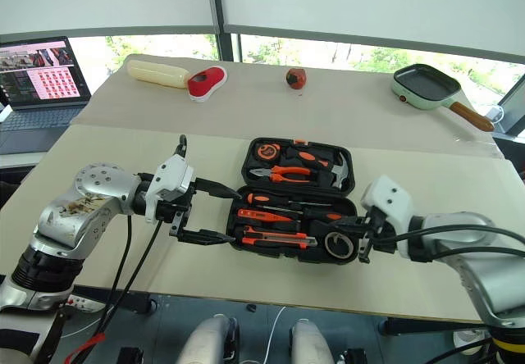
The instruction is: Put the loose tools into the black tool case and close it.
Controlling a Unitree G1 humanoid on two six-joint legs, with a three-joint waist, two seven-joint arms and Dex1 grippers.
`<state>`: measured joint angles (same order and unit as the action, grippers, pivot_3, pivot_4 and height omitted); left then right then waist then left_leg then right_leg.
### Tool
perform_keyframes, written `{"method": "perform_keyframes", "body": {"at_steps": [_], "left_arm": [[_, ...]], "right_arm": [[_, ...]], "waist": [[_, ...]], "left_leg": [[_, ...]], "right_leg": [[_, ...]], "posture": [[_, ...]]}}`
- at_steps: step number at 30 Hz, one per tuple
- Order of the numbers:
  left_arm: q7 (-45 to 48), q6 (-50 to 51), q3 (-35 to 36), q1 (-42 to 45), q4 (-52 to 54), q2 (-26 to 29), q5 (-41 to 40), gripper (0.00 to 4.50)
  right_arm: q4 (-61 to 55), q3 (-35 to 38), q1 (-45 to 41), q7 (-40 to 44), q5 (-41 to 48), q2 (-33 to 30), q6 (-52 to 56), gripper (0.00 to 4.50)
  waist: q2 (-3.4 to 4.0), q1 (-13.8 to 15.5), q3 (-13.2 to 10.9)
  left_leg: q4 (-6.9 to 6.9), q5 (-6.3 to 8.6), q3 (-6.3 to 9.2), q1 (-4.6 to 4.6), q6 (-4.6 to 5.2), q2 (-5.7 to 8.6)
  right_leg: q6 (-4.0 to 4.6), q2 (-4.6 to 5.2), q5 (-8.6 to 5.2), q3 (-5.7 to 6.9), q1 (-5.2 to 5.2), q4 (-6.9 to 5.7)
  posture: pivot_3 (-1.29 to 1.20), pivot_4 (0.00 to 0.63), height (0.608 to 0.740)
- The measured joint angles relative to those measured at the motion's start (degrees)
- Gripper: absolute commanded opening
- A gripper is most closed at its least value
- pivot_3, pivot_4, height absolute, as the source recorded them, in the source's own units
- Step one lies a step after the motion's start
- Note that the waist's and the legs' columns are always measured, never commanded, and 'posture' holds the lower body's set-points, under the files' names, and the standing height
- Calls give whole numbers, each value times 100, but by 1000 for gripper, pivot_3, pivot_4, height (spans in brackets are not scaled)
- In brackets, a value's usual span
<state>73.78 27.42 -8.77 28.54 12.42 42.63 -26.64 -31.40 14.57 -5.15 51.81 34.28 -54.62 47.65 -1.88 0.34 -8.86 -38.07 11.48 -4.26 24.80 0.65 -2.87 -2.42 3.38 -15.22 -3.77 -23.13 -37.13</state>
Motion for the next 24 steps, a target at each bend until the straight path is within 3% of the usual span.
{"method": "perform_keyframes", "body": {"at_steps": [2,5,13,15,19,24], "left_arm": [[-166,14,142,-116,-139,40,10,4500],[-543,-113,401,-294,-636,129,273,3691],[-1221,-854,318,-313,-2022,-112,1213,578],[-1303,-1018,194,-216,-2304,-364,1384,26],[-1375,-1128,-121,-30,-2512,-881,1571,26],[-1302,-952,-215,47,-2374,-1075,1565,26]], "right_arm": [[44,285,215,-26,32,-35,53,56],[323,532,645,-31,-55,-73,11,0],[1369,88,674,-189,-815,34,-786,0],[1685,-216,538,-194,-1057,151,-1065,0],[2270,-921,97,-191,-1574,306,-1613,0],[2549,-1300,-389,-185,-1870,486,-1889,0]], "waist": [[0,6,0],[0,8,0],[0,-1,0],[-1,16,0],[-1,15,0],[0,-36,1]], "left_leg": [[0,0,1,0,0,0],[0,0,0,-4,0,1],[0,0,-6,-3,0,2],[-1,0,-7,-1,0,4],[-2,0,-8,4,0,4],[-2,0,-7,5,0,3]], "right_leg": [[0,0,0,2,0,0],[0,1,0,2,4,0],[1,1,0,1,1,0],[-1,1,2,1,1,0],[-2,0,3,0,-4,-1],[-2,-1,3,-1,-5,-3]], "posture": [[0,150,740],[0,150,740],[0,150,740],[0,150,740],[0,150,740],[0,150,740]]}}
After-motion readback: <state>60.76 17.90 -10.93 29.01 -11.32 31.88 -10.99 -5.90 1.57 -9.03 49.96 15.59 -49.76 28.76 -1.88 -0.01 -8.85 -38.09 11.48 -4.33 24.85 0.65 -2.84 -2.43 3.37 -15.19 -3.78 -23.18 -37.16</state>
